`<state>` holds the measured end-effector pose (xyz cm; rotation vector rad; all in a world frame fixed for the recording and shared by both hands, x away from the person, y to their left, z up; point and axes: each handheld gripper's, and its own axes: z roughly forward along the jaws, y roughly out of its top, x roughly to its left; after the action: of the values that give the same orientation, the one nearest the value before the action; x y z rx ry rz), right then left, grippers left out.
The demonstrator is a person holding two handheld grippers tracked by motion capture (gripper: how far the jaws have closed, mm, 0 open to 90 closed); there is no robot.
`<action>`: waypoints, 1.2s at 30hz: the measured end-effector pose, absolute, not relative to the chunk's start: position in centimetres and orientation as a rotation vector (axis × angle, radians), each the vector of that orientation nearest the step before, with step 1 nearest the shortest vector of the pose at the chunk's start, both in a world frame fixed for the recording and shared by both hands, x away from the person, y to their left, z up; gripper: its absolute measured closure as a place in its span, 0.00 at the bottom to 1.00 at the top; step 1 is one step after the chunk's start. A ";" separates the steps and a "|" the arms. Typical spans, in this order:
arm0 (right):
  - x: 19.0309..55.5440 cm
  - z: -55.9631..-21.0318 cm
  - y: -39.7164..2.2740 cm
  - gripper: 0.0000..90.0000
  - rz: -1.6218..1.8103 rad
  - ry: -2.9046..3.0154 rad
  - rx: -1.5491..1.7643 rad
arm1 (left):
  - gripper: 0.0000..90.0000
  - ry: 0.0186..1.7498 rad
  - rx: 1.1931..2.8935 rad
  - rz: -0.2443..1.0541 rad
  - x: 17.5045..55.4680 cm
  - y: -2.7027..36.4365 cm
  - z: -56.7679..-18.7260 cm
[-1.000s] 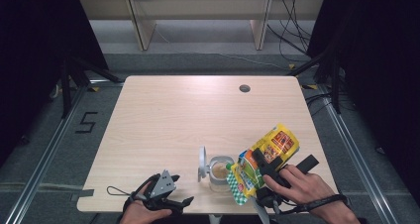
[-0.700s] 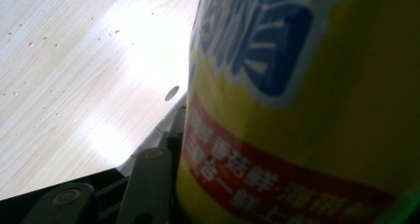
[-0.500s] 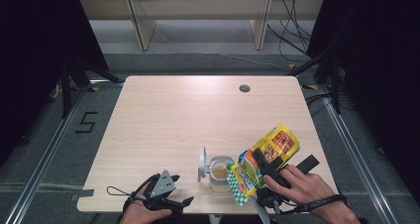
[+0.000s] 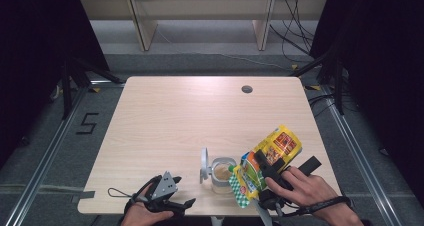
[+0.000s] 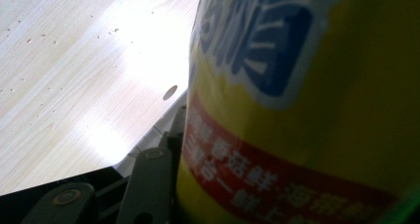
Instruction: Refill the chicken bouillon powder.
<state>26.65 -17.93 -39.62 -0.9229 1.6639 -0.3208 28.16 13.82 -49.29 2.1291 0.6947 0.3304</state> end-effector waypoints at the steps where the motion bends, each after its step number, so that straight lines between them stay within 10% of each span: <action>1: 26.6 -39.6 -17.9 0.68 -0.321 1.663 -0.923 | 0.20 0.683 2.127 0.335 28.2 13.8 -49.3; 36: 26.7 -39.6 -17.8 0.68 -0.332 1.675 -0.930 | 0.20 0.708 2.127 0.320 28.1 13.8 -49.3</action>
<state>26.73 -17.82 -39.59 -0.9301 1.6747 -0.3317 28.09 13.81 -49.29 2.1271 0.7079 0.3198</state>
